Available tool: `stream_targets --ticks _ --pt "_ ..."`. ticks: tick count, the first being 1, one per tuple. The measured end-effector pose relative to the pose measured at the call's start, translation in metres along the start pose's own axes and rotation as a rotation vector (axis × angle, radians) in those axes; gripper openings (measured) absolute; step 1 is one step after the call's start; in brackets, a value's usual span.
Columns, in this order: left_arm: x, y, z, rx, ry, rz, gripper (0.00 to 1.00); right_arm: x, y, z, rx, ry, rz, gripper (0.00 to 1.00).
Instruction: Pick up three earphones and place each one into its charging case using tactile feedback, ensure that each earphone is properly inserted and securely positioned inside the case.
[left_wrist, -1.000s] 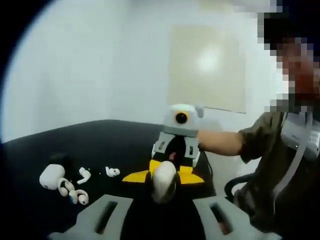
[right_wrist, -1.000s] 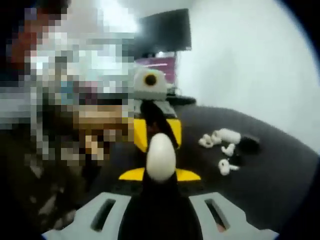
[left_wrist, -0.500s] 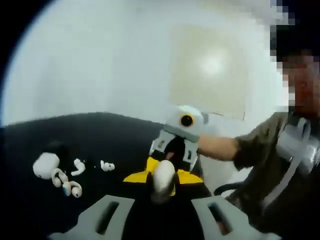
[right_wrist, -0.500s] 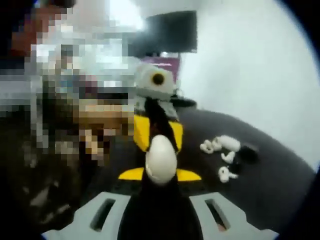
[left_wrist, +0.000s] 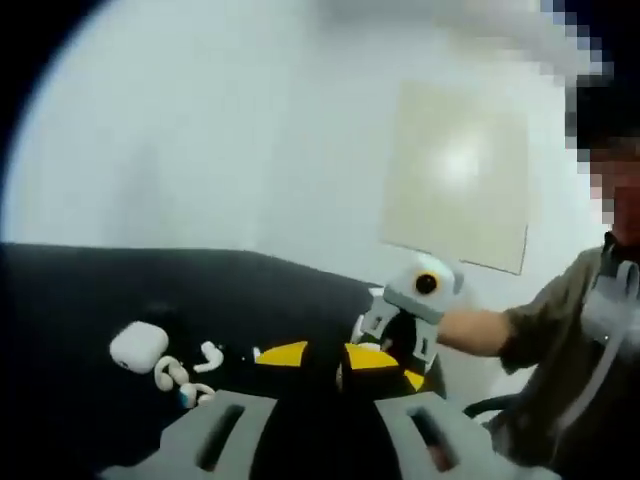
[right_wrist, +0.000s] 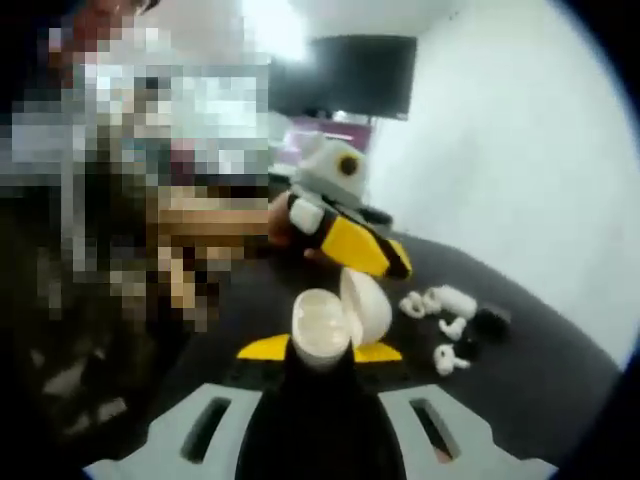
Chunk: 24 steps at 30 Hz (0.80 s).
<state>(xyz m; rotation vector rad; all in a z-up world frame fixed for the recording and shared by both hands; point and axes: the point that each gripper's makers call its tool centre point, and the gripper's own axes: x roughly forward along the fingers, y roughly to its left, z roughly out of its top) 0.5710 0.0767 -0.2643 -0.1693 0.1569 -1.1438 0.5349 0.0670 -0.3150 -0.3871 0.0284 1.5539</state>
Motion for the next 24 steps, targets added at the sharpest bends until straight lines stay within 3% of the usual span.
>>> stream_targets --ticks 1,3,5,6,8,11,15,17,20,22,24 --pt "-0.002 0.003 0.004 0.019 -0.017 0.01 0.13 0.0 0.0 0.0 0.006 0.0 0.001 0.22" --pt "-0.014 0.014 0.028 0.049 -0.133 0.058 0.14 0.0 0.0 -0.001 0.018 -0.001 0.005 0.22" --pt "-0.039 0.032 0.057 0.046 -0.271 0.154 0.14 0.0 0.0 -0.001 0.024 -0.001 0.007 0.22" --pt "-0.057 0.047 0.067 0.071 -0.287 0.245 0.13 0.0 0.0 -0.001 0.025 -0.002 0.007 0.22" --pt "-0.075 0.065 0.07 0.112 -0.223 0.34 0.1 0.0 0.0 -0.001 0.024 -0.003 0.007 0.22" --pt "-0.079 0.07 0.06 0.086 -0.091 0.32 0.11 0.0 0.0 -0.001 0.02 -0.004 0.007 0.22" --pt "-0.068 0.085 0.029 0.089 0.135 0.368 0.11 0.0 0.0 -0.001 0.029 -0.007 0.015 0.22" --pt "-0.053 0.084 0.006 0.055 0.284 0.333 0.12 0.0 0.0 -0.001 0.026 -0.006 0.012 0.22" --pt "-0.041 0.085 -0.015 0.071 0.411 0.323 0.16 0.0 0.0 -0.001 0.022 -0.005 0.007 0.22" --pt "-0.033 0.088 -0.02 0.12 0.424 0.332 0.15 0.0 0.0 -0.001 0.024 -0.006 0.008 0.22" --pt "-0.026 0.087 -0.024 0.084 0.403 0.324 0.16 -0.001 0.0 -0.001 0.024 -0.006 0.009 0.22"
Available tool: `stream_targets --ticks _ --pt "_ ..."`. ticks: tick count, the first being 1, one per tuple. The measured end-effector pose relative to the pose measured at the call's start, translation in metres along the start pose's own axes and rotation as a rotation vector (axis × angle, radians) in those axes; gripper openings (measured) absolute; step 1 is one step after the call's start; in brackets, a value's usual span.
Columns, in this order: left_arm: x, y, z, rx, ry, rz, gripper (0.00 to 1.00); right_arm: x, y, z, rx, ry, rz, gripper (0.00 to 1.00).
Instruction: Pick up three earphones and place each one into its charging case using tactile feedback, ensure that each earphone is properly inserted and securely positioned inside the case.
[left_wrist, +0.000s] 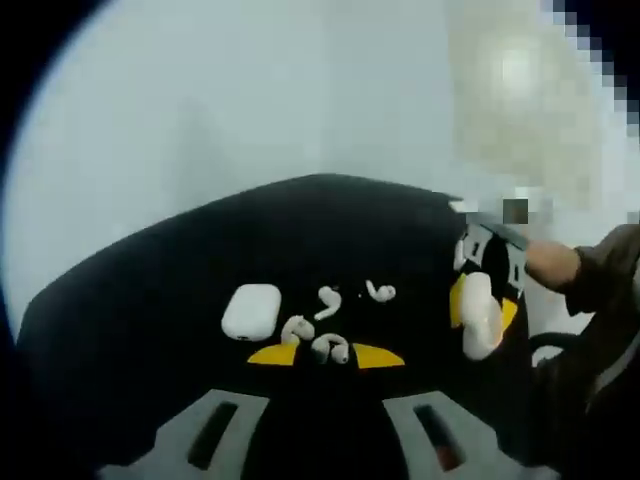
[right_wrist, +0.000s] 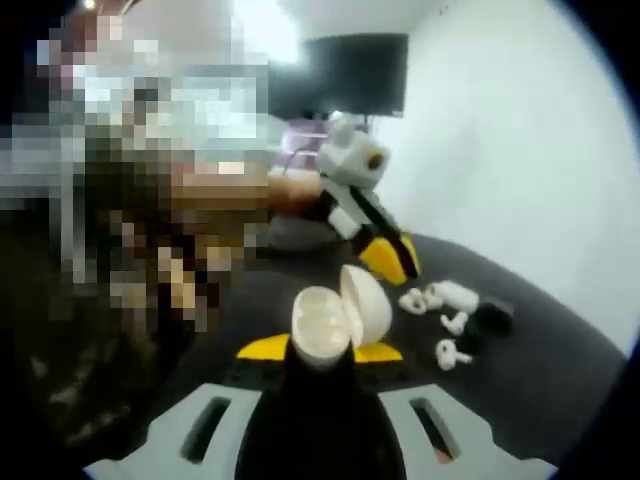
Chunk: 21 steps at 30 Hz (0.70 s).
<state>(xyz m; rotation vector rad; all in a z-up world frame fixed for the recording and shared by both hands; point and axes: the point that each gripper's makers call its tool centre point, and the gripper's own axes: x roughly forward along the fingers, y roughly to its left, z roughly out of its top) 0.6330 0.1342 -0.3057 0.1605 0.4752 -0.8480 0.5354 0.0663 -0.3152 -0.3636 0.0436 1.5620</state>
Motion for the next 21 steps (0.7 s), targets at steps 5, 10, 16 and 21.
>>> stream_targets --ticks 5,10,16,21 --pt "0.009 -0.001 -0.004 -0.001 -0.059 0.027 0.14 0.0 0.0 0.0 -0.005 -0.001 -0.002 0.22" --pt "-0.004 -0.003 0.006 -0.126 -0.115 0.031 0.0 0.0 0.0 0.001 -0.006 -0.003 0.001 0.22" --pt "0.0 -0.005 -0.001 -0.043 -0.071 0.039 0.12 0.0 0.0 0.001 -0.01 -0.002 -0.003 0.22" --pt "0.003 -0.02 0.0 -0.088 -0.069 -0.034 0.18 0.0 0.0 0.001 -0.014 -0.002 -0.005 0.22"
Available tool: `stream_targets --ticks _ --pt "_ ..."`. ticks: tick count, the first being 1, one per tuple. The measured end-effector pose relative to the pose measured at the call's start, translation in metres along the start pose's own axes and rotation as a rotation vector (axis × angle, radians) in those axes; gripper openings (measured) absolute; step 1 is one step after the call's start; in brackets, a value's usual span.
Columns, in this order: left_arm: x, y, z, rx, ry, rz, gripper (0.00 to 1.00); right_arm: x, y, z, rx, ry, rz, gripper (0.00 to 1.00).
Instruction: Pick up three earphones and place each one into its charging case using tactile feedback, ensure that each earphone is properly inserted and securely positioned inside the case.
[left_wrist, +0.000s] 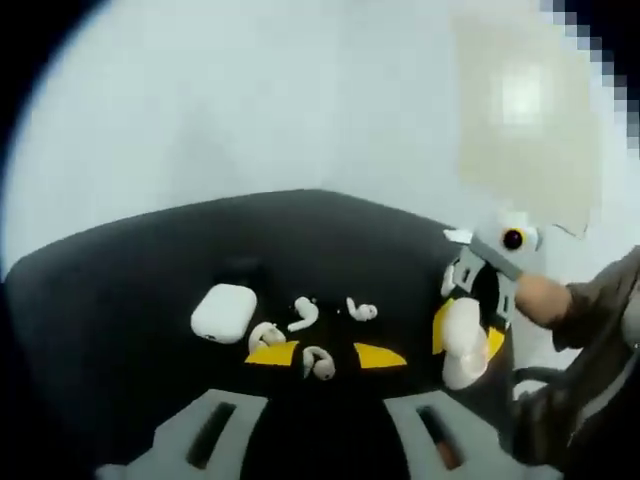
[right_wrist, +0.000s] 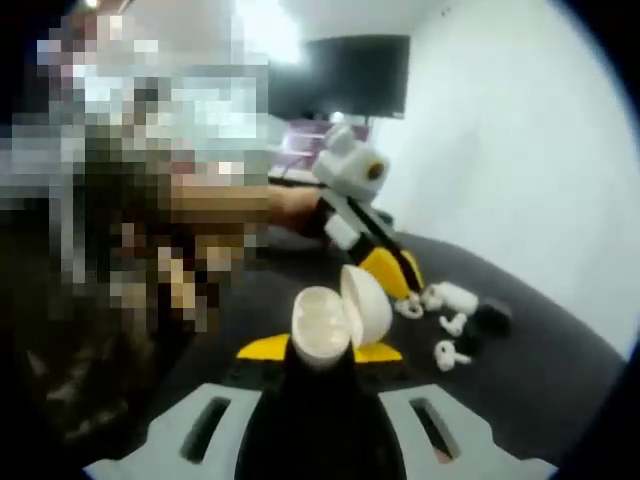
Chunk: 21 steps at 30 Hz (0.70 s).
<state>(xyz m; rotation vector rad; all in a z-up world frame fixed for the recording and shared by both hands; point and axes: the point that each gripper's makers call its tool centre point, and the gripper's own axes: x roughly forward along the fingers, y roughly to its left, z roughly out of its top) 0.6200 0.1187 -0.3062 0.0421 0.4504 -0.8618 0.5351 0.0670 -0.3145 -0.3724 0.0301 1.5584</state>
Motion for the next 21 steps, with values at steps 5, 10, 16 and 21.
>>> stream_targets --ticks 5,10,16,21 --pt "0.001 0.007 -0.003 0.037 0.0 0.017 0.21 0.0 0.0 0.0 0.002 -0.002 0.004 0.22" --pt "0.01 0.012 -0.016 0.086 0.03 0.051 0.26 0.0 0.0 0.0 0.002 -0.002 0.005 0.22" --pt "0.006 0.013 -0.013 0.081 0.021 0.066 0.15 -0.001 0.0 -0.001 0.003 -0.003 0.005 0.22" --pt "0.006 0.012 -0.014 0.115 0.035 0.074 0.13 -0.001 0.0 -0.001 0.005 -0.004 0.008 0.22"
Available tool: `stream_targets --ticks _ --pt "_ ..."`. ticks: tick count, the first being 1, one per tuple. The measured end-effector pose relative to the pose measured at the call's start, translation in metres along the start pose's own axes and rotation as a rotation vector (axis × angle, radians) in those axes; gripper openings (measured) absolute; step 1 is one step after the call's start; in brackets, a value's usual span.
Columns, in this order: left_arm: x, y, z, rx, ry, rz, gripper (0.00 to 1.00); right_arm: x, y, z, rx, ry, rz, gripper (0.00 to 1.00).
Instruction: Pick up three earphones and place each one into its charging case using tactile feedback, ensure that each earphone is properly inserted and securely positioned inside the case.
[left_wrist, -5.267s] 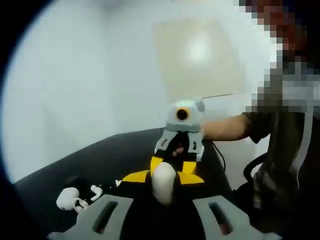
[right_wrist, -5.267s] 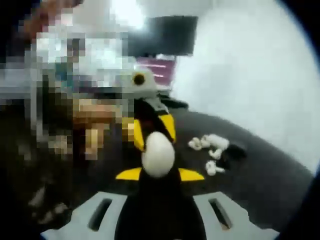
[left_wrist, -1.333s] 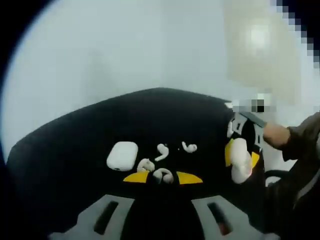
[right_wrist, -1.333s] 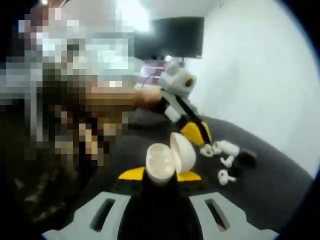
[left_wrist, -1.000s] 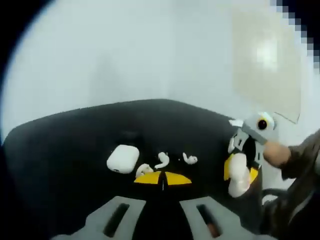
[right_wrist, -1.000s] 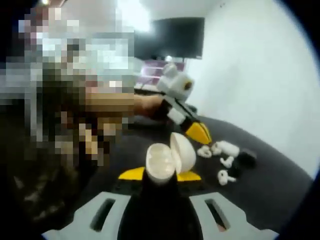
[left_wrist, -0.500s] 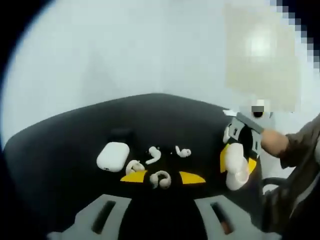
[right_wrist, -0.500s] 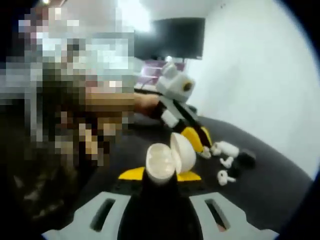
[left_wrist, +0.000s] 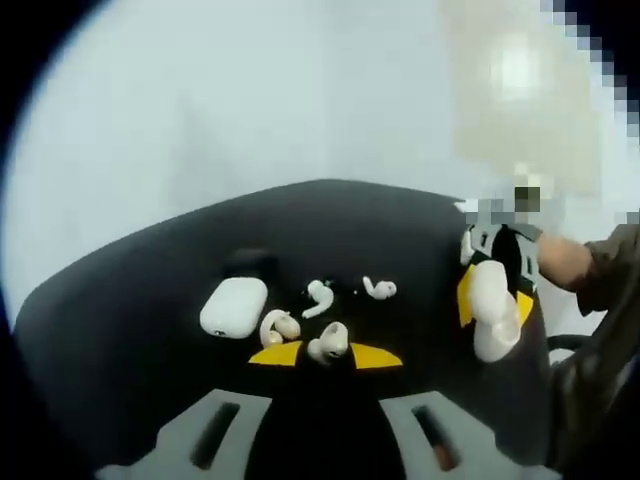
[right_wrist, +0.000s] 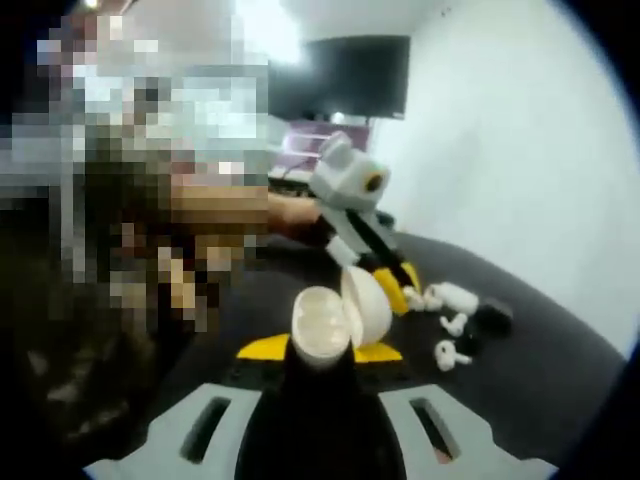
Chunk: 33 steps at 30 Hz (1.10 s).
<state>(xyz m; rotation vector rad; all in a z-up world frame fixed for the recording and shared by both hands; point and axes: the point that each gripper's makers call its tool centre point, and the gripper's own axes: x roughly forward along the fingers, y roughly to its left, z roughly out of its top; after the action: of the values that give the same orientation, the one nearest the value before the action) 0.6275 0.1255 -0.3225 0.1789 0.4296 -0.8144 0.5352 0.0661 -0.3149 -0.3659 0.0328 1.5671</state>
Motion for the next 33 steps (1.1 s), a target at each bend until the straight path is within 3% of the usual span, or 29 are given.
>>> stream_targets --ticks 3,6,9,12,16,19,23,26,30,33 --pt "-0.002 0.003 0.009 0.009 -0.037 0.031 0.11 0.0 0.0 0.0 -0.002 0.0 -0.001 0.22" --pt "-0.004 -0.015 0.036 -0.022 -0.126 -0.039 0.11 0.0 -0.001 0.0 -0.003 0.0 -0.001 0.22" --pt "0.001 -0.027 0.056 0.006 -0.13 -0.066 0.1 0.0 0.0 0.0 0.0 -0.001 0.001 0.22" --pt "0.019 -0.037 0.071 0.029 -0.112 -0.096 0.1 0.0 0.0 0.0 -0.003 0.0 -0.002 0.22" --pt "0.054 -0.051 0.07 0.049 -0.006 -0.135 0.11 0.0 0.0 0.0 -0.005 0.0 -0.005 0.22" --pt "0.078 -0.05 0.064 0.109 0.062 -0.083 0.11 0.0 -0.001 0.0 -0.004 0.0 -0.004 0.22" --pt "0.094 -0.05 0.054 0.158 0.131 -0.03 0.1 0.0 0.0 0.0 -0.008 -0.001 -0.004 0.22" --pt "0.104 -0.052 0.054 0.192 0.141 -0.005 0.11 0.0 0.0 0.0 -0.008 -0.001 -0.002 0.22" --pt "0.104 -0.061 0.054 0.188 0.144 -0.029 0.11 0.0 0.001 0.0 -0.011 -0.001 -0.005 0.22" --pt "0.101 -0.068 0.052 0.169 0.15 -0.081 0.18 -0.001 0.001 0.0 -0.013 -0.001 -0.007 0.22"
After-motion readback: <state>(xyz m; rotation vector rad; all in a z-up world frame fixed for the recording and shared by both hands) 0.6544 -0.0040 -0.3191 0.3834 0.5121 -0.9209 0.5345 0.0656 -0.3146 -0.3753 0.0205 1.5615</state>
